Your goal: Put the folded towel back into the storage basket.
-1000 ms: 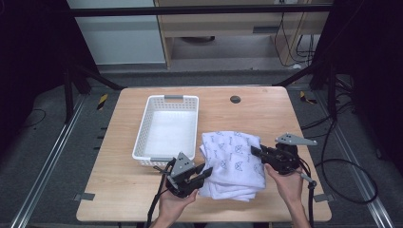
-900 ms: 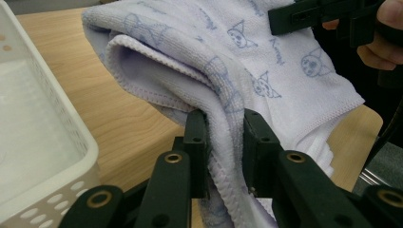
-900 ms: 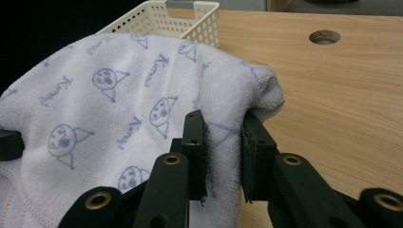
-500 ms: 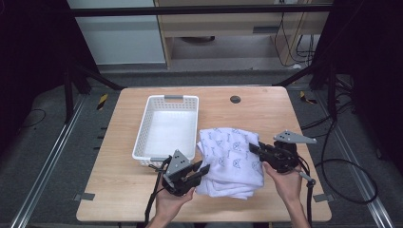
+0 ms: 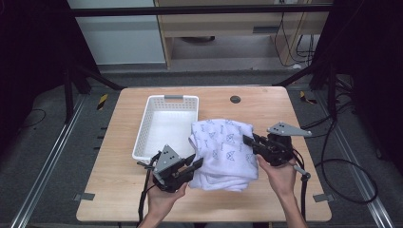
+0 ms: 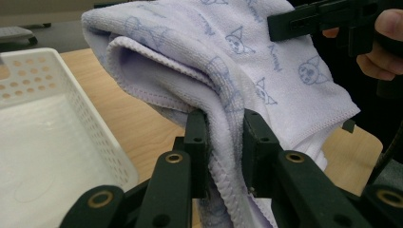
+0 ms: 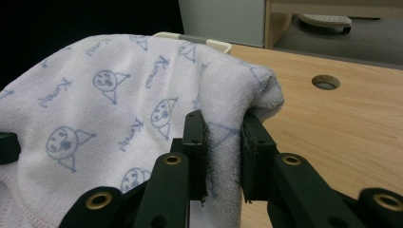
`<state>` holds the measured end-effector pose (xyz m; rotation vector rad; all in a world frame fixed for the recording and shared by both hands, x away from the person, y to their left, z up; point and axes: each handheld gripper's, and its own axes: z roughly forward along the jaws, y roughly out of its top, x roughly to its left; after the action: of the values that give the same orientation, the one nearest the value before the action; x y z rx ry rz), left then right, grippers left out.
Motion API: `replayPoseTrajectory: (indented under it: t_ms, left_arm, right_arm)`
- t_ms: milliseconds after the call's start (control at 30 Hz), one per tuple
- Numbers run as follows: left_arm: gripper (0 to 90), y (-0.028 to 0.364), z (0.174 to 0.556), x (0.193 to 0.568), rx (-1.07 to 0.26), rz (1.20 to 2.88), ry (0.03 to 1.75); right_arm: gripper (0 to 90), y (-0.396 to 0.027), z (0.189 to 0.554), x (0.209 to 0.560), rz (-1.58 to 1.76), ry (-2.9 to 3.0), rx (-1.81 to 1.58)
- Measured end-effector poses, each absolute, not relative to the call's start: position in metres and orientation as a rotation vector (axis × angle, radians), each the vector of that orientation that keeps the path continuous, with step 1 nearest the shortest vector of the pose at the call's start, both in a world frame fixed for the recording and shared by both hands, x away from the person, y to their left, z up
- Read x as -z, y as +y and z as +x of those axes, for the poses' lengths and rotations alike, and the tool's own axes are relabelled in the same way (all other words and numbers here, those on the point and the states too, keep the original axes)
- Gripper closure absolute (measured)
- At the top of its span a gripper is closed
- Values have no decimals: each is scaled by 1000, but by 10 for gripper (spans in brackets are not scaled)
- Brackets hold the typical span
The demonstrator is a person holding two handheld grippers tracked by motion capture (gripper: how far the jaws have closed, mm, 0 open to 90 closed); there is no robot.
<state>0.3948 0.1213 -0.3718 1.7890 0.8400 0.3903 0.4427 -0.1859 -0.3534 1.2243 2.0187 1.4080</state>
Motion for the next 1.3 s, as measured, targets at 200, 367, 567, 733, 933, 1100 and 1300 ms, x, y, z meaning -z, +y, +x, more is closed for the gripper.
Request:
replayPoseTrajectory:
  t_ms: [200, 367, 567, 733, 933, 1100, 1300]
  left_arm:
    - [740, 132, 398, 365, -404, 1760, 851]
    - [740, 142, 402, 361, -413, 1742, 869]
    - [740, 152, 406, 357, -432, 1721, 887]
    - [741, 164, 409, 352, -445, 1690, 903]
    - [741, 176, 414, 349, -459, 1676, 926]
    - [741, 187, 419, 348, -475, 1662, 951]
    - [742, 199, 423, 345, -491, 1638, 976]
  right_arm:
    - [755, -175, 446, 344, 1205, 2014, -1407]
    - [754, -166, 451, 337, 1190, 2007, -1410]
    - [754, -154, 457, 331, 1176, 2008, -1409]
    - [755, -143, 462, 324, 1159, 2009, -1411]
    - [755, -127, 470, 317, 1134, 2009, -1401]
    - [755, -113, 477, 314, 1122, 2010, -1394]
    - [755, -98, 484, 310, 1103, 2011, -1393]
